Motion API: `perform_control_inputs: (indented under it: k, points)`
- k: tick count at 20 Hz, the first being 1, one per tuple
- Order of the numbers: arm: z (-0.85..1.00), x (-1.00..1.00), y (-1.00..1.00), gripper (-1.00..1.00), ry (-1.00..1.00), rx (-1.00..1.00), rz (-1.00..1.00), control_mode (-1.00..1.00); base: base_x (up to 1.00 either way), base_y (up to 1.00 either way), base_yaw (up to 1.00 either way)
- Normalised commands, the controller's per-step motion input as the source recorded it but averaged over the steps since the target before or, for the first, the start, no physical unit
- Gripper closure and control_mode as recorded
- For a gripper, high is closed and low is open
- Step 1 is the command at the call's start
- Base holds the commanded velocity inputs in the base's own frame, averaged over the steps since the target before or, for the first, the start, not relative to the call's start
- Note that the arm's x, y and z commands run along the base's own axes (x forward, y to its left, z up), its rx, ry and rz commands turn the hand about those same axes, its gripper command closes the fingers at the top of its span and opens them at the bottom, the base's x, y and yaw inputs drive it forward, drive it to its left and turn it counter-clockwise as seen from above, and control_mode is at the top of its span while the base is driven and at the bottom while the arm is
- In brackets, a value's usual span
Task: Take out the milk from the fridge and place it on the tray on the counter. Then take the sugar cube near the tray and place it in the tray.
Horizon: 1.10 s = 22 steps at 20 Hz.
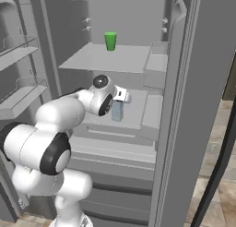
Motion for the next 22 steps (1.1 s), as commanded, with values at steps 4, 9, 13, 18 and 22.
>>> perform_control_inputs:
  k: [4,9,13,18,22]
  points:
    - [-0.07,0.24,0.00,-1.00,0.00,0.00,0.00,-1.00,0.00,0.00,0.00]
    - [-0.11,0.21,0.00,-1.00,0.00,0.00,0.00,-1.00,0.00,0.00,0.00]
    - [-0.14,0.13,0.00,-1.00,0.00,0.00,0.00,-1.00,0.00,0.00,0.00]
    - [-0.15,0.08,0.00,-1.00,0.00,0.00,0.00,-1.00,0.00,0.00,0.00]
    - [-0.16,0.20,0.00,-1.00,0.00,0.00,0.00,-1.00,0.00,0.00,0.00]
